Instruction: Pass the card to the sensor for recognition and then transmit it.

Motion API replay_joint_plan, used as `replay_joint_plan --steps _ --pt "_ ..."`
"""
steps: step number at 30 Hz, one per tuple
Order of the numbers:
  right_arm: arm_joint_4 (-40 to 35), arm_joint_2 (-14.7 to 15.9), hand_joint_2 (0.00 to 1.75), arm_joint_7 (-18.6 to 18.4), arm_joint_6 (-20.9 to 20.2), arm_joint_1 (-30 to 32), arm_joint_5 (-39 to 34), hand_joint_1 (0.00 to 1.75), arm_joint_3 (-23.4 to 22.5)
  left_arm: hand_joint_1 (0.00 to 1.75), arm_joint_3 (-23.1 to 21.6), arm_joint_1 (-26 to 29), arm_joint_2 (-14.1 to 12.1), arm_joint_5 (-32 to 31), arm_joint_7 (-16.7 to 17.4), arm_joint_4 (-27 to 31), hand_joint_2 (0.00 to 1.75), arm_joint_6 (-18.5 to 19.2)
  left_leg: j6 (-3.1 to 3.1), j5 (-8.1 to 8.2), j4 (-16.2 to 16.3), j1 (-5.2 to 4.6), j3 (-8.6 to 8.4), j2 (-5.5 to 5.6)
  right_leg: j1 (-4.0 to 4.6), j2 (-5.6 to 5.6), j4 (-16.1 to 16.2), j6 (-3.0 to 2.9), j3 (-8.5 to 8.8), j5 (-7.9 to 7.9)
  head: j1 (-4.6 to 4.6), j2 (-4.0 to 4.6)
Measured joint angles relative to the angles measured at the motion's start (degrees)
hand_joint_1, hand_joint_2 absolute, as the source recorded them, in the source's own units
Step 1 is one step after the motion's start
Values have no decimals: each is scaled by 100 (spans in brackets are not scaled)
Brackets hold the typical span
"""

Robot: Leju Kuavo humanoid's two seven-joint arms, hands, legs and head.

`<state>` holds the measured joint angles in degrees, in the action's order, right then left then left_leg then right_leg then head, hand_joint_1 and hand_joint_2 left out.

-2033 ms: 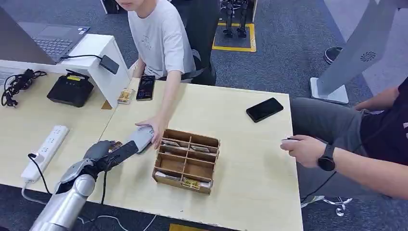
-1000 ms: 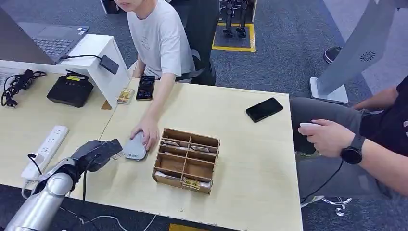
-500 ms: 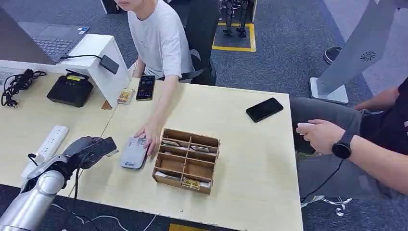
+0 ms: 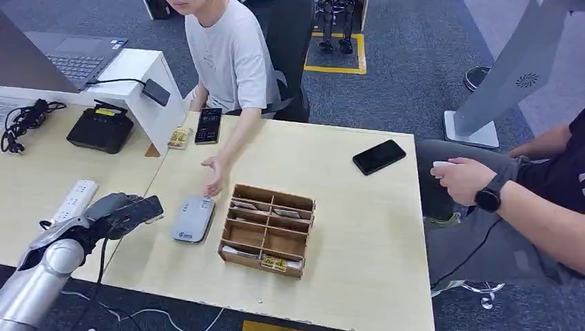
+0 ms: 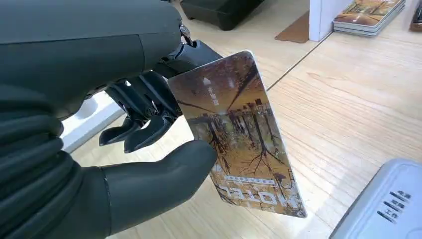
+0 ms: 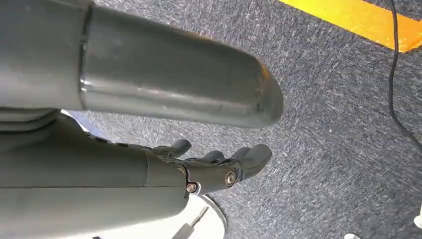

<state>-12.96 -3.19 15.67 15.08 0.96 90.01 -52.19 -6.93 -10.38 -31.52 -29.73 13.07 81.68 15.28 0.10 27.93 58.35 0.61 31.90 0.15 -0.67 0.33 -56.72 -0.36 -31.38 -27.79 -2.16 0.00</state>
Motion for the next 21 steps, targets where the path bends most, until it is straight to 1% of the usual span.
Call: replay_joint_plan --steps 9,14,21 --pt "0 0 0 -13 0 -16 0 0 46 175 -173 3 4 -33 -2 -28 175 -2 0 0 0 0 1 0 0 0 0 0 -1 0 -4 0" --pt "2 0 0 -22 0 -21 0 0 63 175 -324 63 24 -46 -13 -28 175 2 0 0 0 0 0 0 0 0 0 0 -1 0 -2 0" --pt "24 0 0 -15 2 -27 0 0 107 175 -606 33 101 31 -66 -26 175 107 0 0 0 -1 0 0 0 0 1 0 -1 0 -2 0"
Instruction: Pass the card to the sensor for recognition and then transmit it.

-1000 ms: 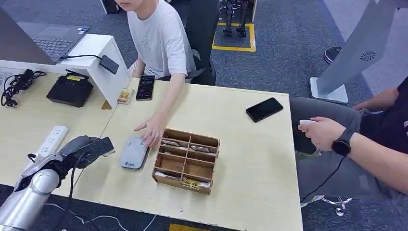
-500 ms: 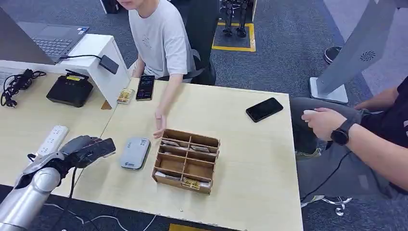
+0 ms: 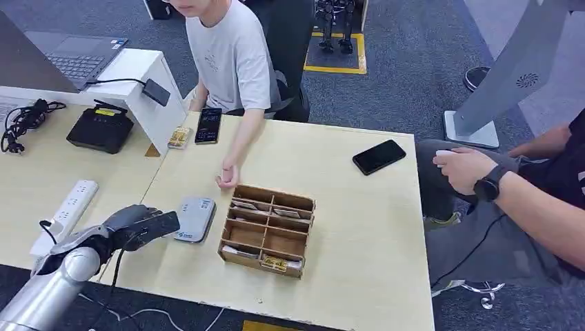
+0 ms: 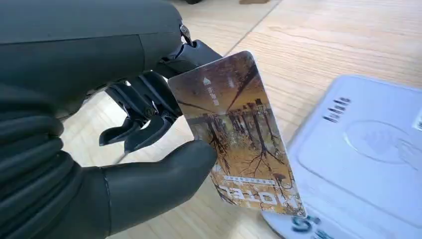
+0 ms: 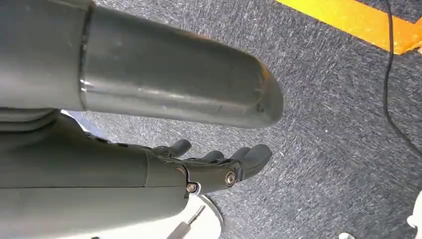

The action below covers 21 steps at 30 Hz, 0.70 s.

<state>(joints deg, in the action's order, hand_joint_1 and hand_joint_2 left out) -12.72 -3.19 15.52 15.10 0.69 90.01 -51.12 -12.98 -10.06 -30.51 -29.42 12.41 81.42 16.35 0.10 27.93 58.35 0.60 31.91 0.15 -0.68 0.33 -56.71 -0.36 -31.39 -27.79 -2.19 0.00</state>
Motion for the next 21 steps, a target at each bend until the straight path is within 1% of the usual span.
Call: replay_joint_plan --steps 9,18,21 --pt "17 0 0 -7 -2 0 0 0 77 175 -349 -50 72 55 -33 87 175 6 0 0 0 0 0 -5 0 3 0 0 -1 0 -2 0" --pt "31 0 0 4 0 -14 0 0 122 175 -435 -262 111 313 -31 90 175 -81 0 0 0 1 -1 -5 0 3 0 0 -2 0 0 0" --pt "33 0 0 -2 -2 -15 0 0 133 175 -483 -364 166 376 -46 138 175 -77 0 0 1 0 0 -2 0 1 0 0 -1 0 0 0"
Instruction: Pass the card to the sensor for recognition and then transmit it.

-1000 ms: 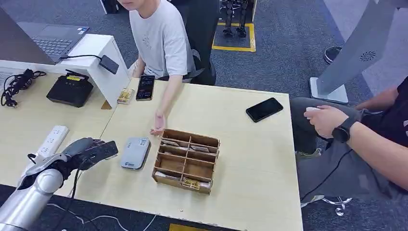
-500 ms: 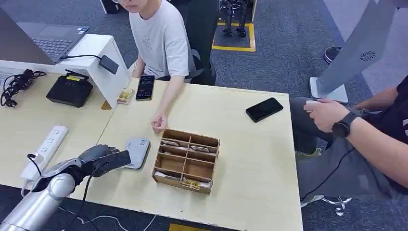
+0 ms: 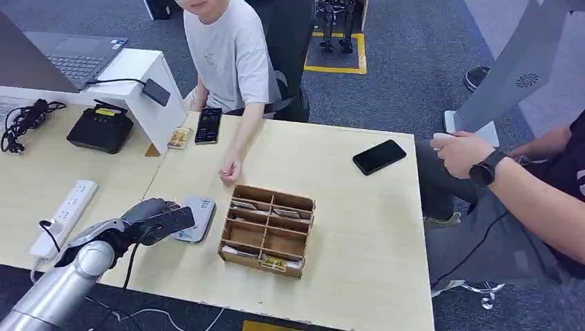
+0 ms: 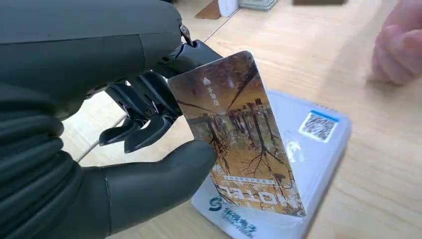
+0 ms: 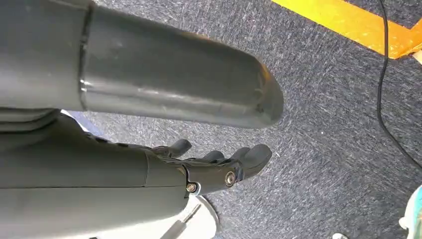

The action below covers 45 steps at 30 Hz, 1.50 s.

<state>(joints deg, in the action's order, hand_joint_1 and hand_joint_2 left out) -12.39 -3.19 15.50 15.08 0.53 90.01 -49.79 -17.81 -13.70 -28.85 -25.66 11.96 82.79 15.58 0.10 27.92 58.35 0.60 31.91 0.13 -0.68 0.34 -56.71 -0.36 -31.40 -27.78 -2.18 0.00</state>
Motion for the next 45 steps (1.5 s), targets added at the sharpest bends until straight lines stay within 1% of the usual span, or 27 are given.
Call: replay_joint_plan --steps 6,11,27,30,35,41,45 --pt "0 0 0 9 4 -16 0 0 50 175 -107 -308 153 -28 120 -11 175 -81 0 0 0 -1 0 0 0 1 0 3 0 3 0 0" --pt "5 0 0 4 4 -18 0 0 72 175 -129 -447 216 -31 127 -48 175 -125 0 0 1 0 0 -1 0 1 0 3 0 3 0 0" --pt "7 0 0 -2 4 -19 0 0 98 175 -188 -511 265 -31 127 -70 175 -133 0 0 1 0 1 -2 0 2 0 3 -1 3 0 0" --pt "9 0 0 -41 0 -19 0 0 105 175 -190 -511 267 -57 179 -112 175 -151 0 0 1 0 1 -2 0 2 0 3 -1 3 0 0" --pt "22 -2 0 -41 4 -19 0 0 133 175 -199 -501 304 -407 299 -256 175 -319 0 0 0 0 2 -2 0 1 -1 3 -1 3 -2 0" --pt "24 -2 0 -39 26 -18 0 0 140 175 -197 -378 356 -728 365 -492 175 -538 0 0 0 0 3 -2 0 1 -1 3 0 2 0 0" --pt "24 -2 0 -22 26 -20 0 0 142 175 -162 -337 426 -1204 420 -682 175 -675 0 0 0 -1 2 3 0 -2 -1 3 3 2 0 0"
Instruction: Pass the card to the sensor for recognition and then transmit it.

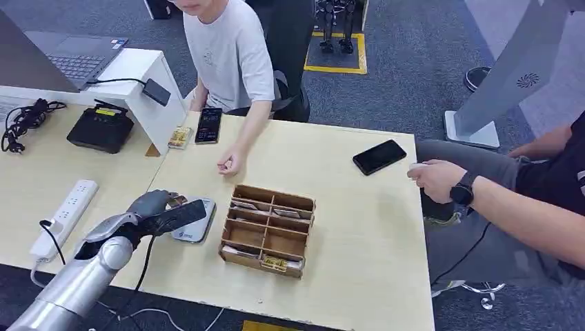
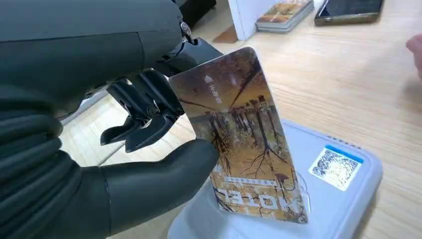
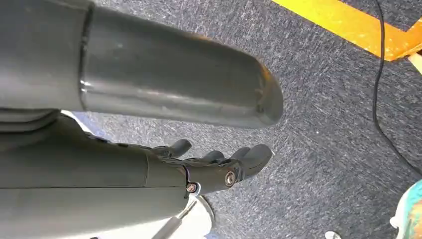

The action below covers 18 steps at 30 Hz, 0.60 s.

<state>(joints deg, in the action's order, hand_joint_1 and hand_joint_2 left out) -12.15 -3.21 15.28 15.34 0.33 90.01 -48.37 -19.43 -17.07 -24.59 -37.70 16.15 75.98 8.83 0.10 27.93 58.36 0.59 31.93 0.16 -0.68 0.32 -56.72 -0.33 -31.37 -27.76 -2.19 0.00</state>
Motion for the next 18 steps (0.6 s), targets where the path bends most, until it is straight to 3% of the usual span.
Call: replay_joint_plan --steps 18 --pt "0 0 0 18 37 -5 0 0 9 175 149 -14 265 -578 -15 -241 175 -72 0 -3 0 0 -10 0 0 -1 -1 0 10 1 0 0"
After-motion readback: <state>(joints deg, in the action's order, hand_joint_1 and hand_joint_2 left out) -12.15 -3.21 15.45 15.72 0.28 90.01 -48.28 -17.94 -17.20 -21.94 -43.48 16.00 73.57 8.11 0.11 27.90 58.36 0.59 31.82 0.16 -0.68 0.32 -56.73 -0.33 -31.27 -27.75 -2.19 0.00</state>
